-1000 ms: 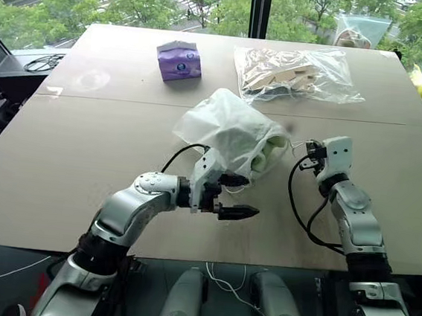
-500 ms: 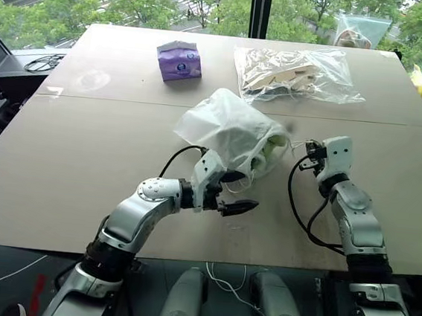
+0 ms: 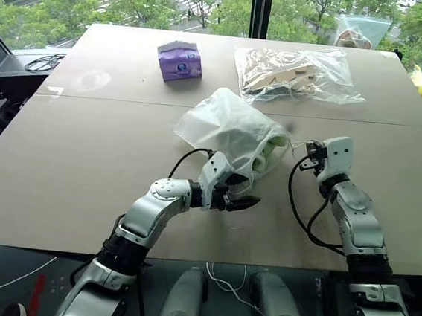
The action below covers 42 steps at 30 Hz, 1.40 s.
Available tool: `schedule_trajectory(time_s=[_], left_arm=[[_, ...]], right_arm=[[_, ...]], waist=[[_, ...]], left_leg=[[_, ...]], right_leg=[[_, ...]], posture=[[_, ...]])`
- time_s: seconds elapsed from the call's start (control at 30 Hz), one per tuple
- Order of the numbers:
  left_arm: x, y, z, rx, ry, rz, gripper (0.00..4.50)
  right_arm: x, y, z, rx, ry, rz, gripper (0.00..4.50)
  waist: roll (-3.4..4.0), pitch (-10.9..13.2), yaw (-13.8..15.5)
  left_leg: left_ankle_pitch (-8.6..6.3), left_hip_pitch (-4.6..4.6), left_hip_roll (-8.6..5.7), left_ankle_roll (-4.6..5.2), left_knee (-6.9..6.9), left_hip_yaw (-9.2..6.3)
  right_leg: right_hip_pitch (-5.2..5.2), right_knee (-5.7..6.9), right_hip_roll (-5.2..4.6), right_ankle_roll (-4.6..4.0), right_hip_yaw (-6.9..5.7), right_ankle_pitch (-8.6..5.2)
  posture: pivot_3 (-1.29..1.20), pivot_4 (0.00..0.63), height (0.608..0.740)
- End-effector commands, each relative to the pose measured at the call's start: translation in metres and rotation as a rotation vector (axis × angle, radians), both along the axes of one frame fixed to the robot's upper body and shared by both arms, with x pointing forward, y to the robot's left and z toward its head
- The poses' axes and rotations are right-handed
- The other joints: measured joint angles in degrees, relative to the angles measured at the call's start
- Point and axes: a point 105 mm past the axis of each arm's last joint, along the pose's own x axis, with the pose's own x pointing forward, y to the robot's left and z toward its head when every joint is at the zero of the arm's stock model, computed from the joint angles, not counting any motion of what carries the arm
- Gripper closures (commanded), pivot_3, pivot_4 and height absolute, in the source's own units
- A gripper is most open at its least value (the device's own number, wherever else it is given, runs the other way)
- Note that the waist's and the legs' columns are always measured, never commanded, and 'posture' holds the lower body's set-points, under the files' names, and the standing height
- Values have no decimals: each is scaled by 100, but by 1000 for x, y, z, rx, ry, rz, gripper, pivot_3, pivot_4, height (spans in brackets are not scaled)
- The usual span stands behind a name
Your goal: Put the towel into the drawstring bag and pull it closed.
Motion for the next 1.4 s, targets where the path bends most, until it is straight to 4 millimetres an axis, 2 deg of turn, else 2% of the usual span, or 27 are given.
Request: schedule_trajectory(time_s=[0.03, 0.07, 0.1, 0.17, 0.27, 0.33, 0.37, 0.43, 0.53, 0.6, 0.67, 0.7, 0.8, 0.93, 1.07, 1.17, 1.23, 1.4], left_arm=[[2, -2, 4, -14, -28, 12, 2686], [2, 0, 3, -10, -31, 16, 3298], [1, 1, 2, -3, -37, 20, 3582], [2, 5, 1, 11, -63, 37, 4433], [4, 14, -1, 29, -148, 91, 4477], [12, 22, 6, -3, -216, 188, 4477], [16, 28, 11, -10, -266, 242, 4477], [27, 46, 24, 52, -463, 360, 4477], [37, 83, 40, 223, -763, 498, 4477], [44, 107, 62, 268, -912, 604, 4477], [50, 122, 93, 274, -1040, 683, 4477], [53, 126, 118, 266, -1130, 706, 4477], [55, 126, 168, 247, -1306, 736, 4477], [62, 132, 227, 161, -1430, 843, 4477], [69, 142, 270, 79, -1471, 952, 4477], [75, 150, 281, 23, -1445, 1017, 4477], [80, 152, 280, 13, -1421, 1032, 4477], [88, 170, 252, 51, -1328, 1092, 4477]], right_arm=[[-2, -2, 17, 17, -60, -9, 4500], [-3, -2, 17, 17, -60, -10, 4500], [-3, -2, 17, 17, -60, -11, 4500], [-3, -3, 16, 17, -60, -13, 4500], [-3, -6, 17, 14, -69, -32, 4500], [-3, -13, 24, 7, -109, -78, 4500], [-3, -18, 31, -20, -145, -112, 4500], [-7, -18, 52, -199, -273, -131, 4500], [-18, -17, 88, -305, -459, -191, 4500], [-28, -16, 109, -353, -570, -230, 4500], [-37, -13, 127, -386, -663, -252, 4500], [-42, -12, 140, -402, -725, -271, 4500], [-49, -8, 168, -428, -838, -302, 4500], [-49, -7, 202, -390, -916, -328, 4500], [-53, -11, 234, -373, -988, -351, 4500], [-57, -15, 248, -344, -1027, -377, 4500], [-59, -17, 250, -334, -1042, -391, 4500], [-58, -47, 232, -320, -978, -495, 4500]], waist=[[0, 0, -1], [0, 0, -2], [0, 0, -2], [0, 0, -5], [0, 0, 0], [0, 0, 1], [1, 0, 5], [1, 0, 16], [1, -1, 7], [2, -1, 12], [2, -1, 28], [1, -1, 49], [-1, 0, 84], [-3, -1, 68], [-4, -1, 49], [-4, -1, 18], [-4, -1, 9], [-4, -1, 17]], left_leg=[[0, 0, 0, 0, 0, 0], [0, 0, 0, 0, 0, 0], [0, 0, 0, 0, 0, -1], [0, 0, 0, 0, -1, -1], [0, 1, 0, 0, 0, -1], [0, 1, 0, 0, 0, 0], [0, 2, 0, 0, 0, 1], [0, 1, 0, 0, 1, -1], [0, 1, -1, -1, 1, 1], [0, 6, 2, -1, -4, 0], [0, 3, 2, -1, -6, -5], [0, 2, 1, -1, -5, -4], [1, -9, -7, -2, 10, -4], [1, -5, -16, -2, 14, 0], [1, -8, -15, -1, 6, -7], [1, -8, -15, -1, -2, -8], [0, -6, -15, -1, -4, -6], [1, -8, -15, -1, -7, -7]], right_leg=[[0, 0, 0, 0, 0, 0], [0, 0, 0, -1, 0, 1], [0, 0, 0, -1, 0, 1], [0, 1, 0, -1, 0, 1], [0, 1, 0, -1, 0, 1], [0, 0, -1, -2, 1, 1], [0, 1, -1, -2, 1, 1], [0, 1, -2, -2, 0, 1], [-1, 2, -2, -1, 1, 1], [-2, 3, 0, -2, 1, 1], [-4, 3, 0, -2, -3, 1], [-4, 3, -1, -2, -4, 1], [-1, -1, -9, 1, -7, 2], [10, -10, -19, 8, -3, 8], [5, -6, -16, 7, -8, 8], [3, -7, -16, 7, -9, 8], [3, -7, -16, 6, -9, 8], [1, -7, -17, 5, -9, 9]], posture=[[0, 150, 740], [0, 150, 740], [0, 150, 740], [0, 150, 740], [0, 150, 740], [0, 150, 740], [0, 150, 740], [0, 150, 740], [0, 150, 740], [0, 150, 740], [0, 150, 740], [0, 150, 740], [0, 150, 740], [0, 150, 740], [0, 150, 740], [0, 150, 740], [0, 150, 740], [0, 150, 740]])
